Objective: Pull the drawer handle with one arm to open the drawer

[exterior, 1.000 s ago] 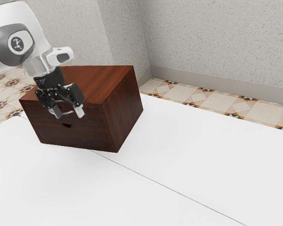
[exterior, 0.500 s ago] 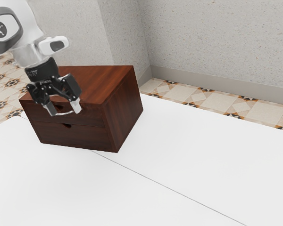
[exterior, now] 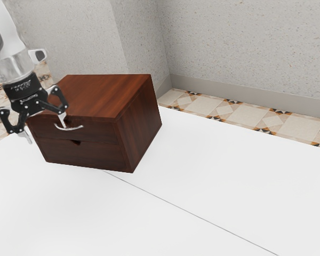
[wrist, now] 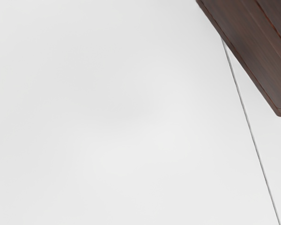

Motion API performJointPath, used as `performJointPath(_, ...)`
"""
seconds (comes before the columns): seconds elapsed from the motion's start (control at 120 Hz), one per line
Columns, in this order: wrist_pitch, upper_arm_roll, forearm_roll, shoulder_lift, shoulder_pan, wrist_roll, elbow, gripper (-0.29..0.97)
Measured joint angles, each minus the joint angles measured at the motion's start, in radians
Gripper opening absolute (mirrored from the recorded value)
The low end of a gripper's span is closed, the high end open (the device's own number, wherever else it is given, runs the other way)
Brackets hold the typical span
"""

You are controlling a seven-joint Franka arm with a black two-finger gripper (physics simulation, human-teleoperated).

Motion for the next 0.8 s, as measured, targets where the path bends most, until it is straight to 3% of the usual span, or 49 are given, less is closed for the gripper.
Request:
performJointPath(0.317, 0.291, -0.215, 0.069, -0.140, 0.287, -0.364, -0.253, 0.60)
performJointPath(0.492, 0.449, -0.238, 0.113, -0.097, 0.298, -0.527, -0.291, 0.59)
performJointPath(0.8, 0.621, -0.239, 0.127, 0.009, 0.302, -0.716, -0.290, 0.55)
